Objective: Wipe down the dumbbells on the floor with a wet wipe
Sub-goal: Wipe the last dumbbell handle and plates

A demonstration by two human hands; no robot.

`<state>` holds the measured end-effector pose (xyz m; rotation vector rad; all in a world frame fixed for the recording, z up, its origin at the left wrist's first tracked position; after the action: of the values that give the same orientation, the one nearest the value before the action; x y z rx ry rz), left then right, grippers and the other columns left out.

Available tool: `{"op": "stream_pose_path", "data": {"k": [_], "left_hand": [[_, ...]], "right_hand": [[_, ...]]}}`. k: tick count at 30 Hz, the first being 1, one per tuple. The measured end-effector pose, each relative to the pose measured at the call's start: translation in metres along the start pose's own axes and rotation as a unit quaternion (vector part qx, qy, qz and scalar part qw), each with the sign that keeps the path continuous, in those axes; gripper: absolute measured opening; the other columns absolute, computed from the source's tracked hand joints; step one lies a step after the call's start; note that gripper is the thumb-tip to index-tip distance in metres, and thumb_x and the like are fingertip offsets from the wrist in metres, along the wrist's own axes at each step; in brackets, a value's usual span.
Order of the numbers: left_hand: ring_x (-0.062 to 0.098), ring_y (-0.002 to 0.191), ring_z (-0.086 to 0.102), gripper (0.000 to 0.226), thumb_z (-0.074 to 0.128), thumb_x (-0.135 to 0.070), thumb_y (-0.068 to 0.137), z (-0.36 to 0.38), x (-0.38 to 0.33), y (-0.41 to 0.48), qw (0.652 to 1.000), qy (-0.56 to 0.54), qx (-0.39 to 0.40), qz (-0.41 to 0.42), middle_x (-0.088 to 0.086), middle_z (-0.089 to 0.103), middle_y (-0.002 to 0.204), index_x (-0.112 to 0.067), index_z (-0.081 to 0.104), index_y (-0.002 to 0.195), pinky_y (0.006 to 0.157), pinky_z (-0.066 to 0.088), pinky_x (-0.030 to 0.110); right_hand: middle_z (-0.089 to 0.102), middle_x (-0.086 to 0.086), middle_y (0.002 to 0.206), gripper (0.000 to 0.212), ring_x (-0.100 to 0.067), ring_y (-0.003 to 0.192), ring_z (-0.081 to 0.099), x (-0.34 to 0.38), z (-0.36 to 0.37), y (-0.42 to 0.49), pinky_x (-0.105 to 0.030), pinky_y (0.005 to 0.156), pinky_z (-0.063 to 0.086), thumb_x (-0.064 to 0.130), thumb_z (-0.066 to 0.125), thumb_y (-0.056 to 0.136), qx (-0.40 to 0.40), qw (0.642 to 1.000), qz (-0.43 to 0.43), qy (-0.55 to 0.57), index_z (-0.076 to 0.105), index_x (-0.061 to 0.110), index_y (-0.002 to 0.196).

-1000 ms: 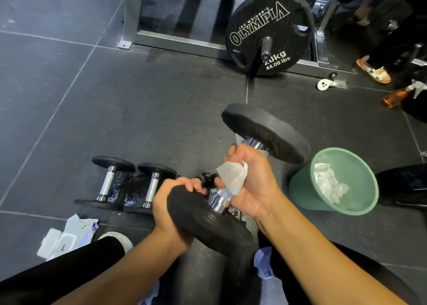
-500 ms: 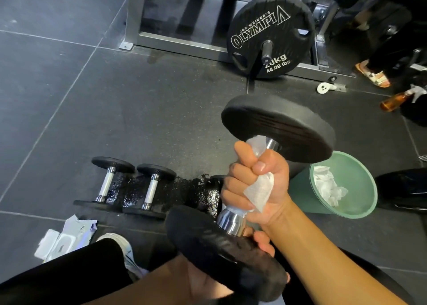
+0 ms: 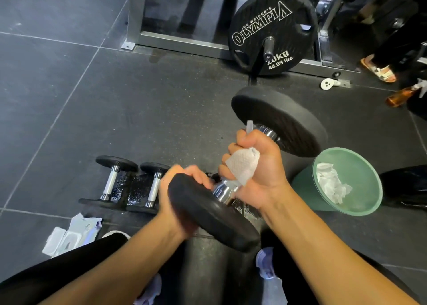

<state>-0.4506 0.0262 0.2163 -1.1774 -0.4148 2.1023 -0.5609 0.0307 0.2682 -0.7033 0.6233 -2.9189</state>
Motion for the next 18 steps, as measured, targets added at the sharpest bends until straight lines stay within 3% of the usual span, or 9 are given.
{"op": "stream_pose_path", "data": {"k": [2,4,6,9,11,13,14,16,18], "left_hand": [[0.029,0.058,0.041,0.024,0.053,-0.017,0.070,-0.002,-0.022,-0.001,0.996,0.007,0.007,0.090,0.017,0.044,0.056,-0.004,0.048,0.051,0.061,0.035,0.035],[0.036,0.064,0.041,0.023,0.053,-0.009,0.079,0.006,-0.056,-0.013,0.945,0.193,0.033,0.262,0.021,0.046,0.064,0.001,0.049,0.058,0.064,0.031,0.041],[0.035,0.066,0.045,0.027,0.050,-0.006,0.085,0.032,-0.076,-0.043,0.798,0.405,0.060,0.443,0.015,0.048,0.066,0.003,0.051,0.060,0.063,0.035,0.044],[0.031,0.060,0.047,0.029,0.056,-0.008,0.081,0.069,-0.065,-0.093,0.556,0.539,0.107,0.624,0.009,0.046,0.058,-0.003,0.051,0.053,0.066,0.041,0.047],[0.028,0.056,0.048,0.026,0.063,-0.010,0.072,0.084,-0.049,-0.111,0.475,0.556,0.112,0.673,0.005,0.044,0.055,-0.010,0.049,0.049,0.068,0.044,0.040],[0.026,0.055,0.048,0.026,0.064,-0.011,0.070,0.085,-0.043,-0.118,0.464,0.556,0.102,0.682,0.003,0.044,0.054,-0.012,0.048,0.049,0.068,0.045,0.035],[0.026,0.057,0.046,0.028,0.061,-0.011,0.074,0.079,-0.048,-0.116,0.487,0.552,0.092,0.671,0.004,0.044,0.055,-0.012,0.049,0.050,0.066,0.043,0.036],[0.025,0.061,0.043,0.031,0.053,-0.009,0.083,0.057,-0.065,-0.095,0.593,0.529,0.064,0.604,0.003,0.045,0.059,-0.008,0.049,0.052,0.061,0.038,0.040],[0.029,0.064,0.044,0.034,0.049,-0.013,0.086,0.027,-0.077,-0.062,0.747,0.449,0.028,0.489,0.007,0.046,0.060,-0.005,0.050,0.053,0.061,0.034,0.046]], "right_hand": [[0.031,0.005,0.041,0.041,-0.013,0.032,0.032,0.006,-0.013,0.000,-0.022,0.037,0.034,0.010,0.048,0.081,-0.072,0.997,-0.007,-0.016,0.035,0.022,0.044],[0.033,0.004,0.043,0.043,-0.013,0.036,0.032,0.007,-0.025,0.000,-0.023,0.043,0.025,0.012,0.045,0.084,-0.122,0.992,-0.007,-0.036,0.039,0.021,0.042],[0.035,0.002,0.048,0.035,-0.015,0.041,0.033,0.002,-0.036,0.001,-0.026,0.049,0.024,0.015,0.050,0.080,-0.160,0.987,0.007,-0.032,0.040,0.020,0.047],[0.037,-0.001,0.055,0.025,-0.018,0.047,0.038,-0.007,-0.046,-0.001,-0.026,0.049,0.032,0.019,0.060,0.069,-0.197,0.980,0.033,-0.027,0.040,0.018,0.054],[0.037,-0.003,0.059,0.024,-0.018,0.048,0.040,-0.014,-0.048,-0.004,-0.025,0.047,0.036,0.021,0.062,0.066,-0.201,0.978,0.057,-0.025,0.039,0.017,0.059],[0.036,-0.002,0.059,0.024,-0.018,0.047,0.039,-0.022,-0.051,-0.005,-0.024,0.044,0.035,0.021,0.061,0.065,-0.204,0.976,0.072,-0.030,0.038,0.017,0.059],[0.036,-0.002,0.058,0.024,-0.018,0.048,0.038,-0.025,-0.052,-0.005,-0.025,0.046,0.035,0.020,0.060,0.065,-0.206,0.975,0.072,-0.029,0.038,0.018,0.057],[0.038,-0.001,0.058,0.023,-0.019,0.051,0.038,-0.025,-0.052,-0.005,-0.026,0.051,0.034,0.017,0.058,0.068,-0.211,0.975,0.058,-0.037,0.038,0.019,0.057],[0.037,0.001,0.056,0.026,-0.016,0.049,0.036,-0.022,-0.047,-0.006,-0.027,0.050,0.033,0.013,0.054,0.074,-0.198,0.978,0.039,-0.052,0.037,0.022,0.056]]}}
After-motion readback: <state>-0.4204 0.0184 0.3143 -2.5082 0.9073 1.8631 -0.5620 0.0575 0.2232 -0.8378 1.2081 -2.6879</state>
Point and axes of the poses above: each hand's wrist, its own y-axis towards the middle knuckle, its own z-axis out of the palm, x = y × z, the point moved 8 cm from there along y, towards the middle knuckle
